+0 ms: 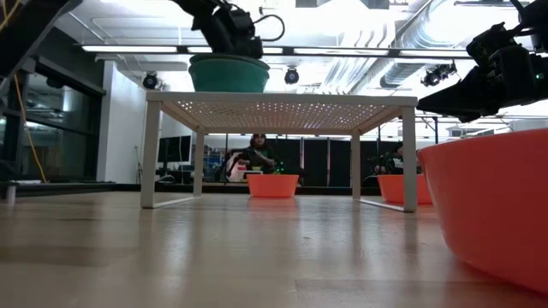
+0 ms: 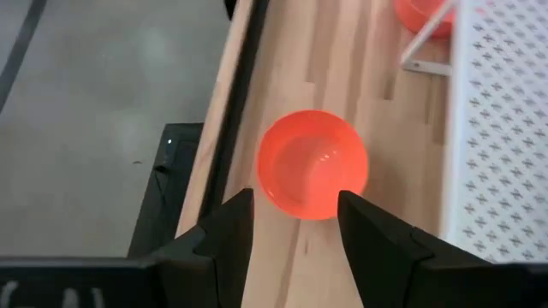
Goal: Pick & Place Mini bowls
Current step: Put the top left orange bowl on the shelf
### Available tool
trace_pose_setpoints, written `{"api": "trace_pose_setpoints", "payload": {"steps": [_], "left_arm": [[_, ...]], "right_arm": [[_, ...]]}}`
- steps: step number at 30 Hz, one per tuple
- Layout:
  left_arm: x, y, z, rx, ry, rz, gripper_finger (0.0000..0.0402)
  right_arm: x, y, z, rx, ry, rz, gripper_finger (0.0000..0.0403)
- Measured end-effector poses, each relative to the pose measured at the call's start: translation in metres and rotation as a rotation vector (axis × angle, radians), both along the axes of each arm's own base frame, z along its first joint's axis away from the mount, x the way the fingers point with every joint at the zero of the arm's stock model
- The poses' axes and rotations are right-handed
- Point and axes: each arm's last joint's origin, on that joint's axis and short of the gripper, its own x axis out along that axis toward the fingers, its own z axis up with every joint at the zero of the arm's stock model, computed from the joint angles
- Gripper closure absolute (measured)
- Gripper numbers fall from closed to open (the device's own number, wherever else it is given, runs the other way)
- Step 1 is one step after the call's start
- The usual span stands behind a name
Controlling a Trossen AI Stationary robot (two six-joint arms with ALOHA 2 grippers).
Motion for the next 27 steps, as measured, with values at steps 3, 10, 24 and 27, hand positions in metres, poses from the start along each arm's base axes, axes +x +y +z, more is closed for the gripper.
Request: {"api": "trace_pose_setpoints", "payload": {"steps": [3,10,24,27], "left_arm": [[0.005,0.009,-0.01,-0.007,0.0,0.036,0.0236],[0.017,0.017,-0.028,-0.076,-0.003,0.127,0.0236],[0.046,0.037,-0.088,-0.223,0.049,0.351,0.0236],[0.049,0.041,-0.1,-0.245,0.071,0.37,0.0236]], "right_arm": [[0.0,0.0,0.0,0.0,0.0,0.0,0.0309],[0.0,0.0,0.0,0.0,0.0,0.0,0.0309],[0.0,0.0,0.0,0.0,0.001,0.0,0.0309],[0.0,0.0,0.0,0.0,0.001,0.0,0.0309]]}}
